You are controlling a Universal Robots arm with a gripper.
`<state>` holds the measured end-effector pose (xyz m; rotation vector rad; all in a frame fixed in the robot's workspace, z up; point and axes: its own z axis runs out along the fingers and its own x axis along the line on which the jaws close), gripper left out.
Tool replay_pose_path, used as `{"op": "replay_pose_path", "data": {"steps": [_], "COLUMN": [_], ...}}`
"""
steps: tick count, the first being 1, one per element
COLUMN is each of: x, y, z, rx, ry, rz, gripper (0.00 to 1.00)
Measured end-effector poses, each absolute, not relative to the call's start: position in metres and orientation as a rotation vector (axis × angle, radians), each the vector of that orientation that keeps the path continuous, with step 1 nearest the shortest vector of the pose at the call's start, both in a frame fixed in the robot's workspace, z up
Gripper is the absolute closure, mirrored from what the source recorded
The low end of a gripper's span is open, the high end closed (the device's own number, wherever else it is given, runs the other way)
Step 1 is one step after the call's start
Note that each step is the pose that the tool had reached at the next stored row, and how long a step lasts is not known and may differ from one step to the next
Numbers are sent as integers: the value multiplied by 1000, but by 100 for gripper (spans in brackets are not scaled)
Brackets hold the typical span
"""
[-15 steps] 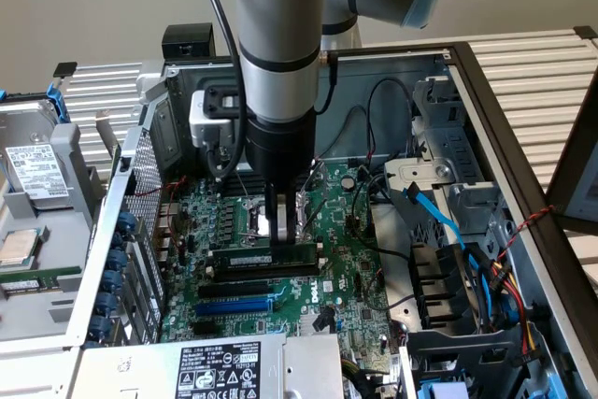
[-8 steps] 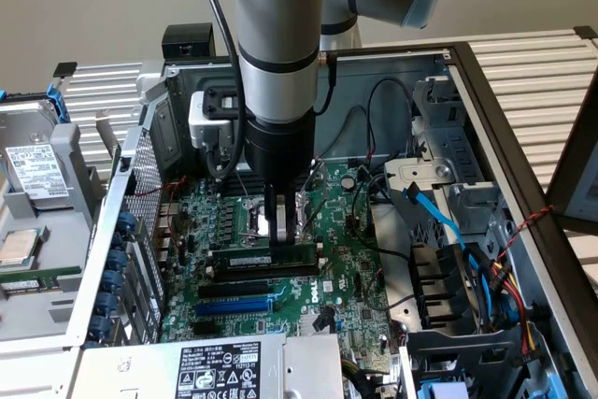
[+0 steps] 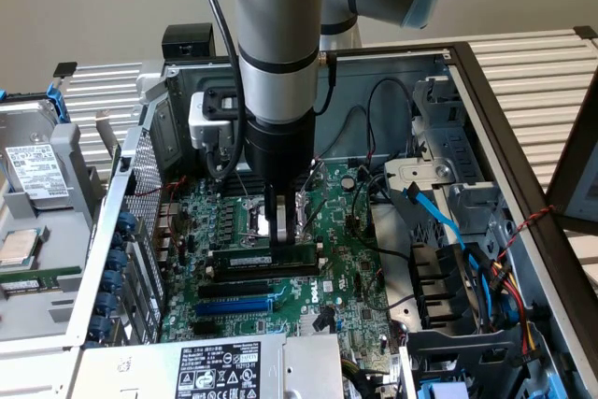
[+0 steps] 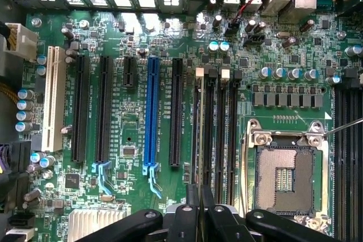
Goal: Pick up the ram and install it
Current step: 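Insert the ram into the slot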
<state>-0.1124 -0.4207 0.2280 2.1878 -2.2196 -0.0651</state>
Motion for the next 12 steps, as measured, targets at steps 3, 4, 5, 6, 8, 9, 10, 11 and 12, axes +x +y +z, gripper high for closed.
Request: {"op": "replay_pose_path", "data": {"steps": [3, 4, 5, 6, 8, 9, 10, 11, 12], "x": [-113, -113, -113, -113, -113, -113, -113, -113, -113], "y": [-421, -421, -421, -421, -421, -421, -421, -421, -421], "z": [226, 226, 226, 226, 226, 226, 226, 226, 226], "rx": [2190, 2190, 2190, 2190, 2191, 2191, 2191, 2191, 2192], "ry": [-2222, -2222, -2222, -2222, -2222, -2222, -2223, -2223, -2224], "rz": [-61, -60, -60, -59, -59, -59, -58, -57, -56], "gripper": [87, 87, 87, 87, 87, 87, 87, 87, 87]}}
